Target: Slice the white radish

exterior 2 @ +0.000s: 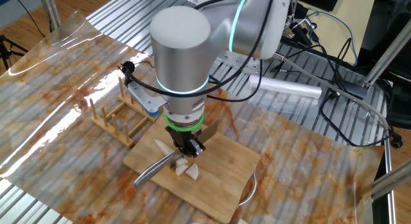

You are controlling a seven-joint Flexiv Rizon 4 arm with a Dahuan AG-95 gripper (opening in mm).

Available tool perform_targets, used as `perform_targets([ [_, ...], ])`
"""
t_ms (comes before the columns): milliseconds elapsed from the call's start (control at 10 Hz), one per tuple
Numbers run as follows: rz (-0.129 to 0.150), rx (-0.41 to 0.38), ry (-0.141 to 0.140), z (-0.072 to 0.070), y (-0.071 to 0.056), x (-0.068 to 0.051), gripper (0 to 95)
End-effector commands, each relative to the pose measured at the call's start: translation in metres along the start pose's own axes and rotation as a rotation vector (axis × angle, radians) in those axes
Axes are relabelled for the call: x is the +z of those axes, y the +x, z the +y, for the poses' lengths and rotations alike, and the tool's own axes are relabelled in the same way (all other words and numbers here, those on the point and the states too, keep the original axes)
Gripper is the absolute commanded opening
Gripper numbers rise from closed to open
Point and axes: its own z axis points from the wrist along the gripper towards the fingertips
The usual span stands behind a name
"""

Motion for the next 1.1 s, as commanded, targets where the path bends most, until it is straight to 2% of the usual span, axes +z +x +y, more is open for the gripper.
perform_targets([
  [100, 0.006, 0.011, 0.002, 0.001, 0.003, -0.007, 0.0],
  [400, 0.022, 0.002, 0.009, -0.005, 0.006, -0.02, 0.0],
  [500, 0.01, 0.028, -0.008, -0.003, 0.007, -0.019, 0.0],
  [600, 0.013, 0.012, 0.014, -0.003, 0.007, -0.022, 0.0],
  [800, 0.014, 0.022, 0.008, -0.004, 0.008, -0.025, 0.0],
  [900, -0.001, 0.025, 0.015, -0.001, 0.008, -0.024, 0.0],
  [1000, 0.019, 0.025, 0.011, -0.001, 0.006, -0.029, 0.0],
  [1100, 0.021, 0.025, 0.004, -0.002, 0.007, -0.03, 0.0],
])
